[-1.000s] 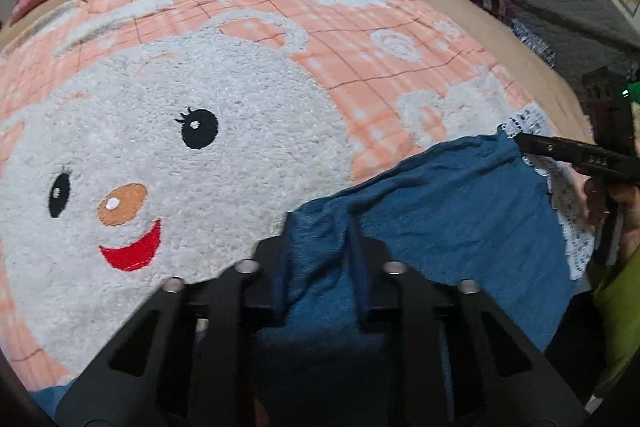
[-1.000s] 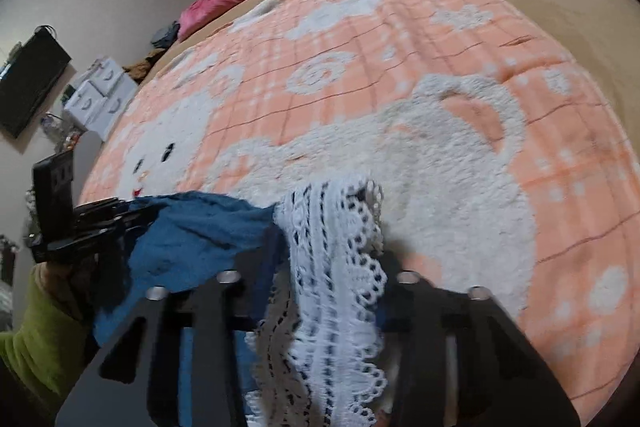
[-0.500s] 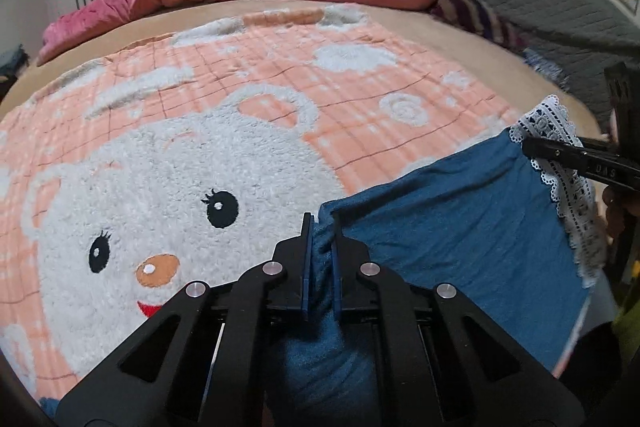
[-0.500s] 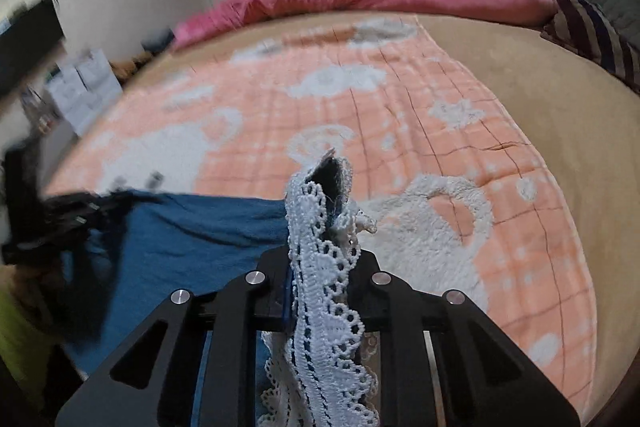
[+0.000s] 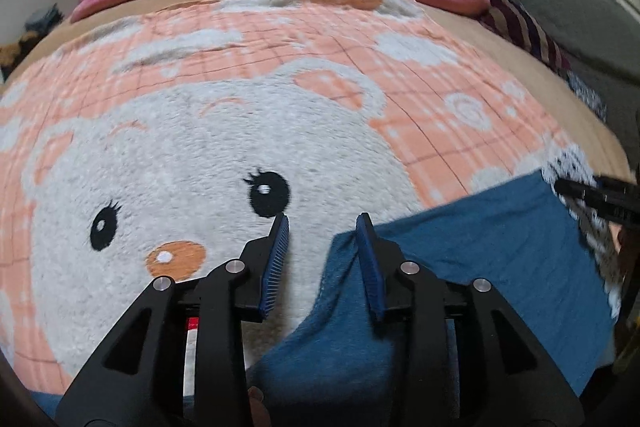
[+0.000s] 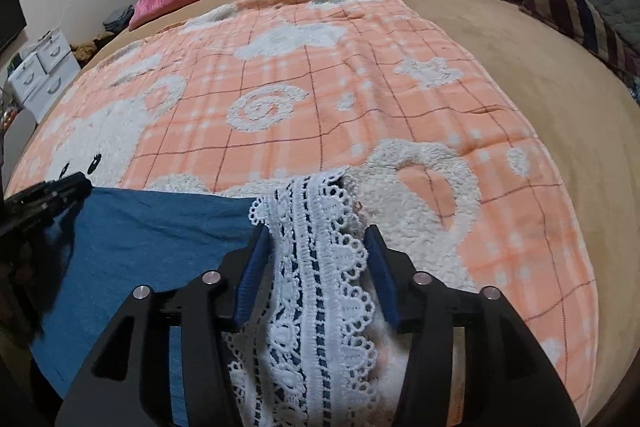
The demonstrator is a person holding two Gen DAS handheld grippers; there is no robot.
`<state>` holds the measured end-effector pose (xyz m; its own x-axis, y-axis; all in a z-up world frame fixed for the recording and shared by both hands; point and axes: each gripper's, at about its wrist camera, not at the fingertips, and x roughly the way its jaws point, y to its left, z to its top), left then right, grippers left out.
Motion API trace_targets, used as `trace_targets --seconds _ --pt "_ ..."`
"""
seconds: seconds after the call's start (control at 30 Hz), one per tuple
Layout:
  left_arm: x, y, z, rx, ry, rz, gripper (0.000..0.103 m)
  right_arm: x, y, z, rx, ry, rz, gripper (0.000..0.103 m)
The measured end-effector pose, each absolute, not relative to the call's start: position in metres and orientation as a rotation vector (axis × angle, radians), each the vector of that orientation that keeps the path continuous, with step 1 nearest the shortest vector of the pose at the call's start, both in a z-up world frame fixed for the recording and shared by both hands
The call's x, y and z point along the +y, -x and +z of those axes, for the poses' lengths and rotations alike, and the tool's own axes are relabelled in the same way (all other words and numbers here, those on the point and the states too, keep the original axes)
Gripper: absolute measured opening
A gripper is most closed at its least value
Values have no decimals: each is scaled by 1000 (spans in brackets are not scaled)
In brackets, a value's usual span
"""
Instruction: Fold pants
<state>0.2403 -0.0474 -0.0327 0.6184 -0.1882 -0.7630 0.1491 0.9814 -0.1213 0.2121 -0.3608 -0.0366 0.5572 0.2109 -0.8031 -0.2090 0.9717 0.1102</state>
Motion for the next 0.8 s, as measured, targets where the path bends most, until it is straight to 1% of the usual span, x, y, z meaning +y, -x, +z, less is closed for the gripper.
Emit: trace_targets --seconds 0.03,0.17,0.2,0.3,0.5,0.53,0.57,0.6,0.8 --pt "-44 -240 -31 878 60 -184 29 -361 -210 -36 943 10 235 60" --pt "-28 -234 -15 865 118 -148 30 -377 -194 -26 903 -7 207 60" --pt "-24 -232 -9 855 133 -148 33 -383 -189 -22 891 -24 202 60" --pt "-17 -220 10 836 142 -153 48 -397 -174 -12 850 -71 192 60" --pt "-10 -183 38 775 49 -101 60 -400 -146 7 788 -102 207 60" --pt "-8 -178 42 766 52 -106 63 -399 -141 11 777 -107 214 61" --pt "-7 -171 48 754 52 -109 65 -397 -135 14 764 -112 225 65" --pt "-5 -165 51 743 46 -106 66 -395 -130 16 753 -114 228 70" --pt "-9 -127 56 700 0 -98 68 -376 -96 20 722 -90 287 70"
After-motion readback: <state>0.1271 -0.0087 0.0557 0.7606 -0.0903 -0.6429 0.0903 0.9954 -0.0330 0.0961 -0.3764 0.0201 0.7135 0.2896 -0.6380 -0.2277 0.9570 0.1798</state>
